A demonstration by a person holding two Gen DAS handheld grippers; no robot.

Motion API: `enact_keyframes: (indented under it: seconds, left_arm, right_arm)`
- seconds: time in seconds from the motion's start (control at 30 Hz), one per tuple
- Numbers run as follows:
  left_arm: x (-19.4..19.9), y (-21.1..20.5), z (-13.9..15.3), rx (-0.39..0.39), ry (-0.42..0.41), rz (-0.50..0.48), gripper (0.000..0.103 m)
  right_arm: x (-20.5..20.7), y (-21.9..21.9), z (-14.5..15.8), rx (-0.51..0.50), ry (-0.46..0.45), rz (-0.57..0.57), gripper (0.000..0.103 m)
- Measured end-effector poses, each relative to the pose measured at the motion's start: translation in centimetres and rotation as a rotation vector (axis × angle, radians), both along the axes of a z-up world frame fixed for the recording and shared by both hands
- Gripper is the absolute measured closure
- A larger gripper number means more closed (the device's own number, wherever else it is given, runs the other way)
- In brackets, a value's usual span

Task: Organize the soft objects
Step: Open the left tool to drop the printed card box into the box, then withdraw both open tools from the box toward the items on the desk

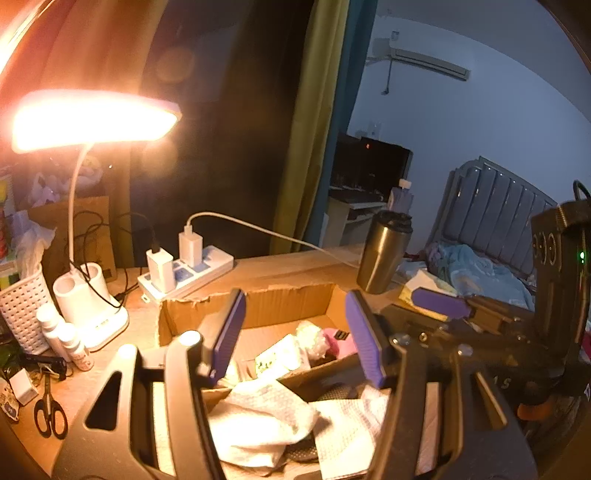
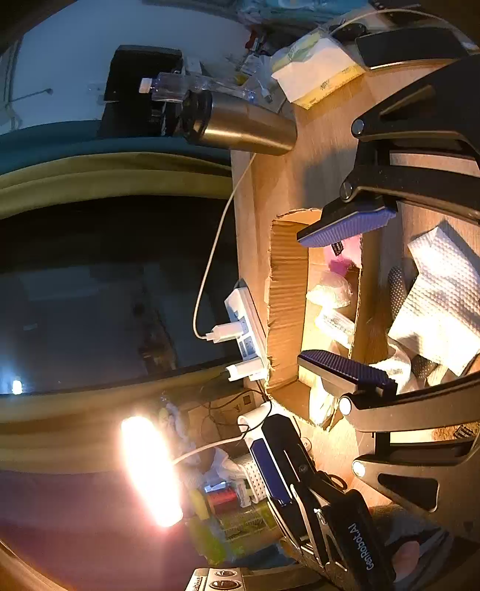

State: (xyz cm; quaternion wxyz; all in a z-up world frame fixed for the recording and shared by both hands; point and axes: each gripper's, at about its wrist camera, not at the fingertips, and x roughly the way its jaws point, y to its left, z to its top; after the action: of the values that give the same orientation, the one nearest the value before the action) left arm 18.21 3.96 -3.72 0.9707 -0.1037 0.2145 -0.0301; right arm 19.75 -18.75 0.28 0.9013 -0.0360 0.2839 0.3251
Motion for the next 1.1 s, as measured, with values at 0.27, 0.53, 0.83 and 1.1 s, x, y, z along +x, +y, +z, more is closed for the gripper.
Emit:
enact_keyframes:
  seconds: [0.27,0.53,0.83,1.1]
  left_arm:
    - [-1.7,-0.2,0.6,0.003,-0.017,0.005,0.042]
    - [-3.3,-0.9,0.8,0.011,-0.024,0.003,0.042]
    - [-5.2,-1.2,0.0,0.006,-0.015,0.008,0.041]
    - [-6.7,-1.1,-1.5,-0.018,0.003,0.013,0.041]
  right_arm:
    - [-1.4,-0.6,0.9,0.009,-0.021,-0.006,0.042]
    - [-2.8,-1.4,1.1,0.014,-0.031,-0.013,0.042]
    - [-4.4,-2.3,0.6,0.006,-0.026,-0.022,0.042]
    - [-5.9,-2.5,-1.0,-0.024,0.003,-0.025,0.042]
